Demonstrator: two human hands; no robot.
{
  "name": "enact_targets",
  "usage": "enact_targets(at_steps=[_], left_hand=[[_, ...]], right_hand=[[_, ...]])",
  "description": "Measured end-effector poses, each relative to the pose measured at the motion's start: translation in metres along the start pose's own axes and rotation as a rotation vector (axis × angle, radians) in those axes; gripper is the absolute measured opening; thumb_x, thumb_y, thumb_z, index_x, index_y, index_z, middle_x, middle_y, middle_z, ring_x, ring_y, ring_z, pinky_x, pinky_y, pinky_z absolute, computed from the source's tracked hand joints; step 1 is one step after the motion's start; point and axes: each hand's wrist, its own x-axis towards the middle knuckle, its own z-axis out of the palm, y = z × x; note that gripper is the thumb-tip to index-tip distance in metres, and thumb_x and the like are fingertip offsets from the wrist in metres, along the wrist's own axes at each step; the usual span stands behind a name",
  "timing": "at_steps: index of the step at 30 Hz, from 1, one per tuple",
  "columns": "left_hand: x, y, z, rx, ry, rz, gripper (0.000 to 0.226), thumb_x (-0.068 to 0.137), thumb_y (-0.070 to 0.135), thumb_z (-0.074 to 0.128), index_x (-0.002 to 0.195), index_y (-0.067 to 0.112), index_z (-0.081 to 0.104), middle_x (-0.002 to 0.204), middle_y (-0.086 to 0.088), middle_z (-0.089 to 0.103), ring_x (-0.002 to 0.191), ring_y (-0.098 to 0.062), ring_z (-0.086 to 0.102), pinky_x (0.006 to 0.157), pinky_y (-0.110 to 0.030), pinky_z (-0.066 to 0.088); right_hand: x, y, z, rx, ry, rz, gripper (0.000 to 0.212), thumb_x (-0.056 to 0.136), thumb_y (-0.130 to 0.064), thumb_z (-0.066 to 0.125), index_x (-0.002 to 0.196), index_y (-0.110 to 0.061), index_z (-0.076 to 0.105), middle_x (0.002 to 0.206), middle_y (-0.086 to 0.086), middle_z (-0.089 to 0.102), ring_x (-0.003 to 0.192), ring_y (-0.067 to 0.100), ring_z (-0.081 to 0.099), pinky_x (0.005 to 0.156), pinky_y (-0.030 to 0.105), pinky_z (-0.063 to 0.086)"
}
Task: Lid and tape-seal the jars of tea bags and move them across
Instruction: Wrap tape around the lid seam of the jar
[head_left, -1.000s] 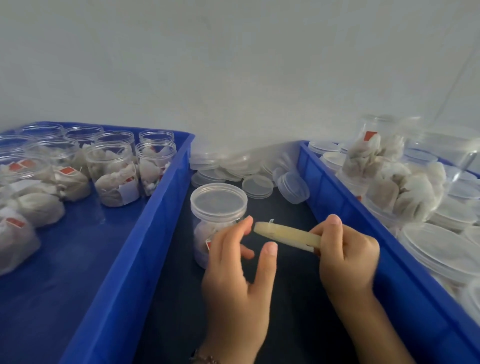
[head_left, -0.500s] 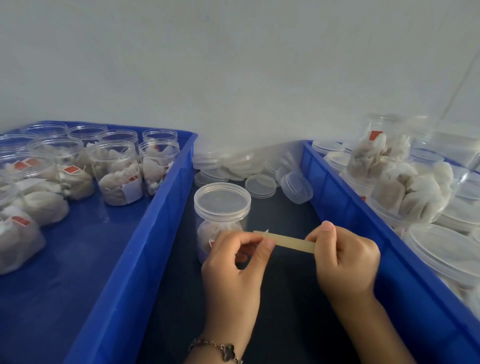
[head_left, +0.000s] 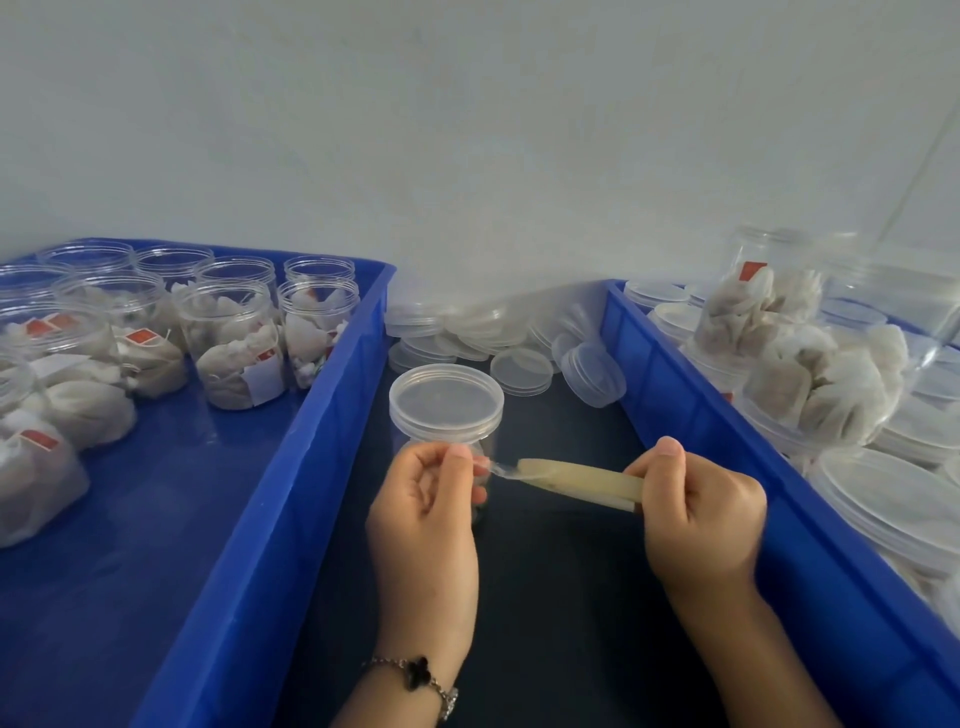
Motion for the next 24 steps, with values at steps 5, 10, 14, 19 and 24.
enact_targets(at_steps=[5, 10, 14, 19, 24], left_hand=[[0.012, 0.004, -0.009, -0.060, 0.091, -0.022, 0.009, 0.086, 0.012, 0.058, 0.078, 0.015, 0.061, 0.065, 0.009, 0.067, 0.054, 0.001, 0.058, 0.053, -0.013, 0.047], [0.006, 0.008, -0.009, 0.138, -0.070, 0.197, 0.004, 0.080, 0.029, 0.065, 0.082, 0.029, 0.062, 0.081, 0.017, 0.066, 0.073, 0.001, 0.063, 0.060, -0.008, 0.046], [-0.005, 0.001, -0.002, 0.468, -0.371, 0.472, 0.037, 0.069, 0.050, 0.070, 0.098, 0.027, 0.067, 0.094, 0.019, 0.063, 0.088, -0.001, 0.061, 0.072, -0.014, 0.050], [-0.002, -0.008, -0.004, 0.581, -0.338, 0.555, 0.038, 0.065, 0.026, 0.083, 0.100, 0.016, 0.069, 0.089, 0.012, 0.065, 0.077, -0.001, 0.062, 0.070, -0.016, 0.052], [0.001, -0.006, -0.005, 0.481, -0.339, 0.397, 0.020, 0.074, 0.039, 0.069, 0.086, 0.023, 0.070, 0.075, 0.022, 0.063, 0.078, 0.001, 0.063, 0.066, -0.011, 0.050]], right_hand=[[0.001, 0.001, 0.000, -0.037, 0.007, -0.016, 0.060, 0.089, -0.033, 0.028, 0.048, -0.006, 0.063, 0.036, 0.001, 0.044, 0.033, 0.021, 0.042, 0.037, 0.037, 0.041], [0.001, 0.002, 0.000, -0.055, 0.002, -0.023, 0.062, 0.089, -0.034, 0.029, 0.045, -0.002, 0.059, 0.036, 0.006, 0.044, 0.033, 0.025, 0.043, 0.037, 0.039, 0.041], [0.000, -0.001, 0.001, -0.052, -0.014, -0.073, 0.062, 0.090, -0.032, 0.029, 0.044, -0.001, 0.057, 0.036, 0.005, 0.043, 0.032, 0.023, 0.041, 0.035, 0.038, 0.039], [0.000, 0.000, 0.001, -0.042, -0.005, -0.065, 0.062, 0.091, -0.031, 0.030, 0.045, -0.001, 0.058, 0.037, 0.005, 0.043, 0.032, 0.021, 0.042, 0.035, 0.038, 0.040], [0.001, 0.000, 0.001, -0.050, 0.002, -0.057, 0.061, 0.090, -0.032, 0.031, 0.045, -0.002, 0.058, 0.036, 0.004, 0.043, 0.032, 0.021, 0.042, 0.035, 0.039, 0.041]])
